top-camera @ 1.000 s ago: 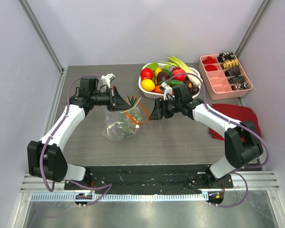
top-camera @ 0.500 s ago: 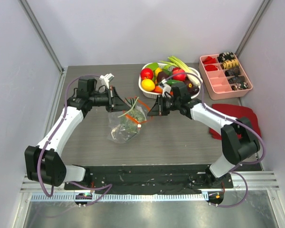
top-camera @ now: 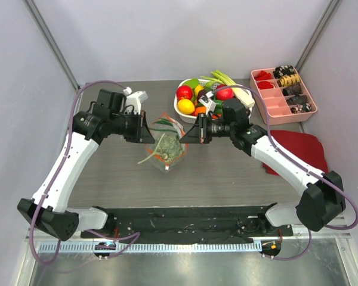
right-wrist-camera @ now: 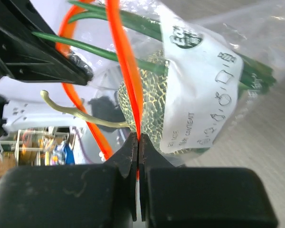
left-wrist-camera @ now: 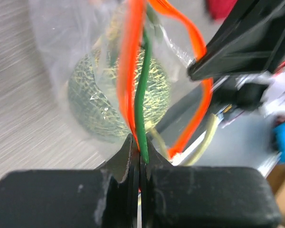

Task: Place the food in the zip-top bag and seal the zipper
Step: Adjust the zipper food storage bag at the center of the board.

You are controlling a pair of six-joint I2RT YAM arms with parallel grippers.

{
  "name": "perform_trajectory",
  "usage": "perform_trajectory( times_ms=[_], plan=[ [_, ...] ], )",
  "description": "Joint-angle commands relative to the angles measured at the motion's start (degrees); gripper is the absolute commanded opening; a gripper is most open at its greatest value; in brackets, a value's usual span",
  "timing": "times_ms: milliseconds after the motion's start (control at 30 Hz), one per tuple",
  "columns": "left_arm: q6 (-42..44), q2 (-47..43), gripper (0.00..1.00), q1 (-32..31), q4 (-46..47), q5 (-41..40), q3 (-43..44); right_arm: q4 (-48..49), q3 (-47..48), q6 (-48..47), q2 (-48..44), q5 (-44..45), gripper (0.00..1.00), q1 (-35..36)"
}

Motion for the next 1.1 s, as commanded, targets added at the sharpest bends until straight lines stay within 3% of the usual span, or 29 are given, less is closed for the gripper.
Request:
perform_trajectory(
  times_ms=[0, 167, 300, 400, 500, 567, 600, 633, 667, 767, 867, 933, 1000, 1067],
  plan=[
    [12.2, -1.0, 0.0, -3.5, -17.3, -7.3, 5.9, -5.8, 5.6, -1.6, -1.2, -1.5, 0.01, 3.2],
    [18.9, 3.8, 0.0, -5.0, -27.9, -7.3, 8.2, -11.9, 6.2, -8.4, 1.1, -0.5, 0.01, 4.8],
    [20.5, 5.3, 0.0, -5.0, -22.7, -11.8, 0.5, -11.1, 7.2, -13.5, 5.2, 0.3, 0.01, 5.3],
    [20.1, 3.0, 0.0, -4.3, -22.4, -5.8, 6.6, -12.8, 12.2, -12.0, 4.7, -3.3, 0.01, 5.2],
    [17.9, -2.6, 0.0, -4.5, -15.0, -4.2, 6.4, -13.3, 15.4, -10.7, 0.8, -5.0, 0.01, 6.2],
    [17.4, -2.8, 0.0, -6.2, -12.4, -11.4, 2.1, -14.5, 12.0, -17.7, -0.4, -0.4, 0.01, 7.7],
    [17.7, 0.8, 0.0, -6.0, -14.6, -11.0, 3.5, -15.3, 12.5, -18.0, 0.8, -0.4, 0.01, 7.8],
    [18.9, 3.0, 0.0, -5.8, -17.7, -5.9, 6.7, -16.8, 15.2, -15.2, 2.1, -5.8, 0.01, 7.5],
    [18.9, 4.5, 0.0, -5.7, -24.0, -3.6, 14.4, -18.8, 18.2, -13.5, 3.1, -7.6, 0.01, 7.5],
    [18.6, 5.4, 0.0, -5.8, -24.5, -2.1, 22.9, -18.6, 25.9, -11.2, 0.5, -6.4, 0.01, 7.5],
    [17.3, 5.4, 0.0, -6.3, -21.9, -9.5, 15.1, -18.9, 21.3, -14.0, -0.4, -2.8, 0.01, 7.7],
    [16.8, 8.8, 0.0, -6.3, -23.3, -9.8, 9.7, -18.8, 14.2, -15.8, 3.2, 1.5, 0.01, 7.5],
    [20.4, 14.6, 0.0, -5.9, -30.2, -1.5, 8.2, -19.7, 15.0, -16.7, 6.9, -3.8, 0.01, 7.5],
    [21.8, 13.3, 0.0, -2.1, -33.2, 9.3, 15.3, -19.8, 19.6, -13.9, 5.2, -7.8, 0.01, 7.4]
  ],
)
